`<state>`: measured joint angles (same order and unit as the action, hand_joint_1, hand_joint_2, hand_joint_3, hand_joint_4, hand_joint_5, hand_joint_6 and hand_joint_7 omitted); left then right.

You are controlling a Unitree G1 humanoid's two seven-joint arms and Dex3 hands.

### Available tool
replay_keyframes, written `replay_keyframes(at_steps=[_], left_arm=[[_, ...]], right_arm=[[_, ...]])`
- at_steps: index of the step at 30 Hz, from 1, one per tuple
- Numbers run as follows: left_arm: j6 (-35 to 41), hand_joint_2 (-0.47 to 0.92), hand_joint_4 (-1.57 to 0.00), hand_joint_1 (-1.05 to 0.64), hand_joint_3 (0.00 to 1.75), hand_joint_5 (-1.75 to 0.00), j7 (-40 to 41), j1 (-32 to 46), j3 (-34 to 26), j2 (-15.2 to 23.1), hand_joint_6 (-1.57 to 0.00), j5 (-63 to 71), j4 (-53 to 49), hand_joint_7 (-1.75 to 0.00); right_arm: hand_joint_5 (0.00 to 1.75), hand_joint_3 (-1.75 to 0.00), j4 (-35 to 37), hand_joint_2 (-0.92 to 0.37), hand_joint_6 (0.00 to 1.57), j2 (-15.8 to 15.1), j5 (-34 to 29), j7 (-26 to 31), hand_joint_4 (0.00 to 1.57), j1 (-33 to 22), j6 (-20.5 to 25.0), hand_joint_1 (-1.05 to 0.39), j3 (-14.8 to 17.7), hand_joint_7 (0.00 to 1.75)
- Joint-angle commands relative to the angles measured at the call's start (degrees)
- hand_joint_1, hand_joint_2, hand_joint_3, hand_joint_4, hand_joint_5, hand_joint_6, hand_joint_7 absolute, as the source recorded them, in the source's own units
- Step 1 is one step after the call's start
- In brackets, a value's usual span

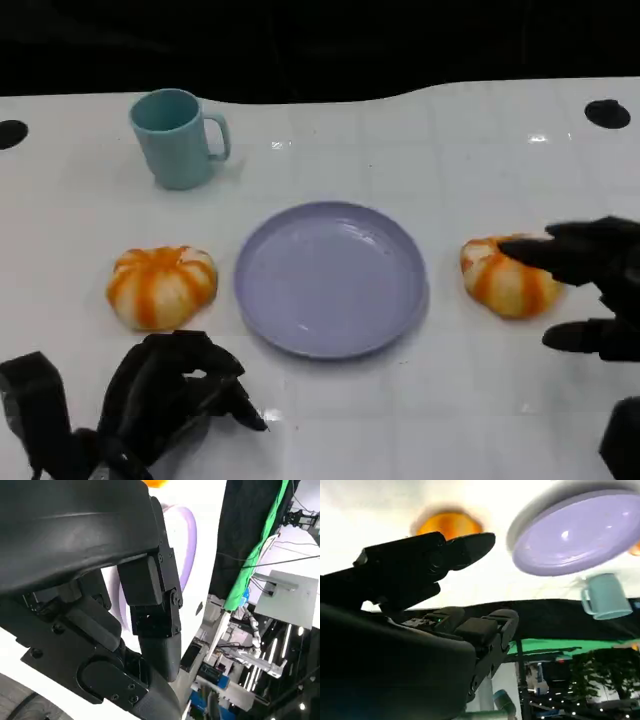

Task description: Grasp the bread from the table and place it into the plate.

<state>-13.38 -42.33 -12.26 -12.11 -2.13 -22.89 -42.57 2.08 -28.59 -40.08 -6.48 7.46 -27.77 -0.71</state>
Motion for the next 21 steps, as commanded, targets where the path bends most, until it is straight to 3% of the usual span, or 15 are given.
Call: replay_keyframes(at_steps=[1, 9, 21], left_arm=[[-1.3, 0.7, -1.57, -1.05, 0.0, -0.61, 0.3, -0.1, -0.2, 0.5, -1.57, 0.2, -0.3, -0.25], [-1.2, 0.7, -1.57, -1.05, 0.0, -0.61, 0.3, -0.1, -0.3, 0.4, -1.57, 0.0, -0.3, -0.25], [-0.9, 0.69, -1.57, -1.05, 0.0, -0.6, 0.4, 0.1, -0.5, 0.3, -1.57, -0.1, 0.0, -0.25]], right_arm=[[0.05, 0.0, -0.8, -0.91, 0.28, -2.3, -6.4, -0.1, 0.16, 3.3, 4.4, -0.56, -3.4, 0.0], [0.06, 0.0, 4.8, -0.81, 0.26, -1.3, -12.6, 2.3, 0.17, 8.9, 8.7, -0.52, -10.9, 0.0], [0.07, 0.0, 21.0, -0.81, 0.28, 0.8, -17.2, 8.4, 0.19, 18.7, 11.9, -0.5, -21.4, 0.01]])
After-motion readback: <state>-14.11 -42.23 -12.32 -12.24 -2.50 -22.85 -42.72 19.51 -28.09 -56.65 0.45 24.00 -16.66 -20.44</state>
